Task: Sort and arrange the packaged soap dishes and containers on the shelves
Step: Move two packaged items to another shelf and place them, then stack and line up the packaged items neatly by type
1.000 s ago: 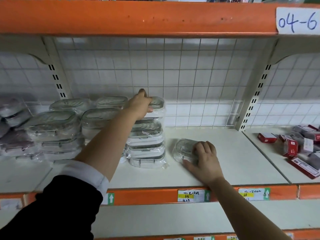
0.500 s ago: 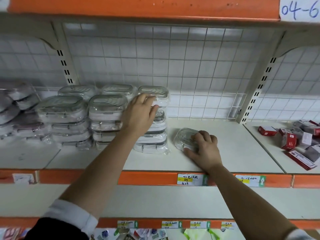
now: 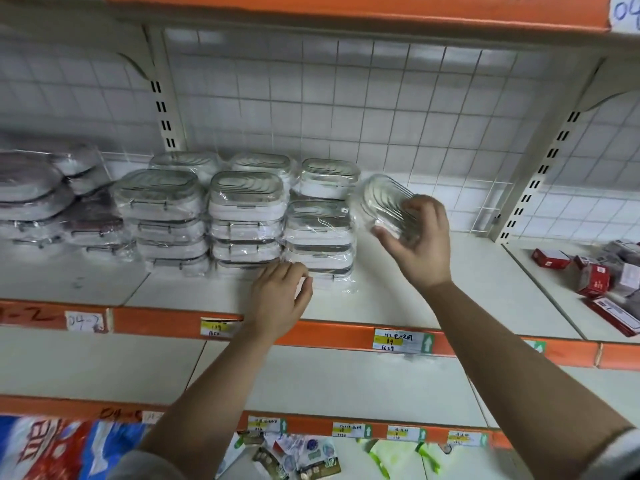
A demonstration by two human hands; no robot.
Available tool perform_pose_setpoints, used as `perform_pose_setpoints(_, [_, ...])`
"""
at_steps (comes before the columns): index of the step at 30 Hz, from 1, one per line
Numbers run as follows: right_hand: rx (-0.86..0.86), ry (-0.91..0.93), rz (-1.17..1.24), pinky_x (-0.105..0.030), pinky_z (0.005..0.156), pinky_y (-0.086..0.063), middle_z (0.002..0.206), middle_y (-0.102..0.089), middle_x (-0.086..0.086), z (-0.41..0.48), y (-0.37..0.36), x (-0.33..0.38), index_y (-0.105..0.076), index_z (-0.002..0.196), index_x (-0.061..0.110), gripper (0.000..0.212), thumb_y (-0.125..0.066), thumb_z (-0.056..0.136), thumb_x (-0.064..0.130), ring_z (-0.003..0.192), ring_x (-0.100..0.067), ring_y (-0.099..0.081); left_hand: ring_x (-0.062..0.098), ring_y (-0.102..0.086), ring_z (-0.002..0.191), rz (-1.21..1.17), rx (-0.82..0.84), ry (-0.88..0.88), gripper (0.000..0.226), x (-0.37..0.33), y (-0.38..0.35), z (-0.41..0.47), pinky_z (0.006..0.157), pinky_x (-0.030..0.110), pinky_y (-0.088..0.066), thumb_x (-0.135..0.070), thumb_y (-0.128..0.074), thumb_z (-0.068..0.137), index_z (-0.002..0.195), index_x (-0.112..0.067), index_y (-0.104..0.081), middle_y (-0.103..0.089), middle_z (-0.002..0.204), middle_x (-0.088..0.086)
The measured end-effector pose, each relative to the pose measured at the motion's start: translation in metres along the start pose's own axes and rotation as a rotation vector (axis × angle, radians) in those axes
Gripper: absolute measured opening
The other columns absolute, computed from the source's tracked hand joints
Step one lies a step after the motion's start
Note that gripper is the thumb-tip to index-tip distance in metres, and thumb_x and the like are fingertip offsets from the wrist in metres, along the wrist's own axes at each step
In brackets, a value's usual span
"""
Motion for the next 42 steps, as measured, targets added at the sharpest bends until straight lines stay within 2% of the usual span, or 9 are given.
perform_pose_setpoints(3, [0.086,0.07,0.047,-0.037,0.097,-0.046,0.113,-0.049,-0.002,0.023,-0.017,0.023,-0.061,0.111,0.009,0.05,-0.083,0.074,0.036,0.109,-0.019,-0.053,0.029,-0.061,0.076,0.001,0.027,0.009,0.027,0.0,-0.001,-0.001,0.077,0.039,-0.049,-0.028,-0.045,0.093,0.086,-0.011,-0.063,-0.064,0.077,0.002])
perform_pose_setpoints(7, [0.251,0.113,0.005,-0.039,0.097,-0.046,0.112,-0.053,-0.006,0.039,-0.042,0.045,-0.065,0.112,0.009,0.053,-0.084,0.073,0.039,0.108,-0.021,-0.056,0.028,-0.06,0.069,0.001,-0.024,-0.004,0.024,0.003,-0.002,-0.004,0.069,0.038,-0.049,-0.027,-0.047,0.091,0.084,-0.011,-0.064,-0.063,0.073,0.002])
perform_pose_setpoints(11, [0.335,0.101,-0.063,-0.039,0.102,-0.04,0.112,-0.059,-0.006,0.048,-0.063,0.055,-0.067,0.112,0.012,0.053,-0.083,0.072,0.042,0.112,-0.03,-0.054,0.023,-0.059,0.064,0.036,-0.105,-0.052,0.019,0.003,-0.004,-0.004,0.065,0.034,-0.045,-0.025,-0.05,0.087,0.081,-0.013,-0.063,-0.059,0.067,-0.001])
perform_pose_setpoints(14, [0.333,0.079,-0.167,-0.029,0.102,-0.032,0.113,-0.063,-0.005,0.051,-0.071,0.053,-0.068,0.114,0.013,0.049,-0.08,0.075,0.041,0.118,-0.032,-0.047,0.022,-0.058,0.063,0.018,-0.124,-0.072,0.018,0.006,-0.006,-0.005,0.064,0.034,-0.046,-0.024,-0.05,0.088,0.081,-0.013,-0.063,-0.059,0.066,-0.002])
perform_pose_setpoints(21, [0.327,0.076,-0.233,-0.041,0.092,-0.043,0.113,-0.062,-0.005,0.047,-0.066,0.054,-0.067,0.114,0.012,0.05,-0.079,0.076,0.041,0.113,-0.031,-0.047,0.021,-0.059,0.063,0.0,-0.113,-0.072,0.014,0.009,-0.008,-0.004,0.064,0.035,-0.048,-0.021,-0.052,0.086,0.081,-0.013,-0.062,-0.059,0.066,-0.002])
perform_pose_setpoints(27, [0.331,0.121,-0.236,-0.043,0.087,-0.047,0.108,-0.066,-0.002,0.042,-0.063,0.054,-0.069,0.112,0.013,0.047,-0.078,0.076,0.041,0.11,-0.028,-0.049,0.022,-0.059,0.061,0.011,-0.101,-0.083,0.013,0.007,-0.007,-0.004,0.063,0.035,-0.05,-0.019,-0.053,0.086,0.079,-0.012,-0.062,-0.059,0.064,-0.001])
perform_pose_setpoints(33, [0.356,0.134,-0.234,-0.037,0.101,-0.039,0.119,-0.062,-0.008,0.036,-0.072,0.053,-0.062,0.123,0.01,0.045,-0.07,0.086,0.035,0.119,-0.03,-0.049,0.022,-0.059,0.061,0.015,-0.081,-0.068,0.012,0.007,-0.007,-0.003,0.062,0.035,-0.049,-0.019,-0.054,0.085,0.08,-0.012,-0.063,-0.058,0.063,-0.001])
perform_pose_setpoints(36, [0.403,0.136,-0.242,-0.039,0.106,-0.036,0.125,-0.059,-0.008,0.035,-0.067,0.054,-0.056,0.13,0.011,0.049,-0.066,0.09,0.037,0.125,-0.029,-0.045,0.022,-0.059,0.061,0.013,-0.05,-0.058,0.013,0.005,-0.004,-0.003,0.063,0.035,-0.049,-0.02,-0.054,0.086,0.08,-0.012,-0.063,-0.059,0.064,-0.001])
perform_pose_setpoints(42, [0.305,0.075,-0.199,-0.034,0.111,-0.031,0.138,-0.051,-0.008,0.012,-0.023,0.045,-0.05,0.136,0.009,0.045,-0.054,0.098,0.031,0.132,-0.025,-0.039,0.026,-0.063,0.072,0.017,0.014,-0.07,0.024,-0.002,0.003,-0.002,0.071,0.038,-0.048,-0.027,-0.046,0.09,0.085,-0.013,-0.065,-0.065,0.073,-0.001])
Point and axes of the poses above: each hand's wrist, its own z-axis towards the middle knuckle, its own y-axis out of the back of the hand, x = y × z, the point moved 1 cm from there along z, towards the middle knuckle
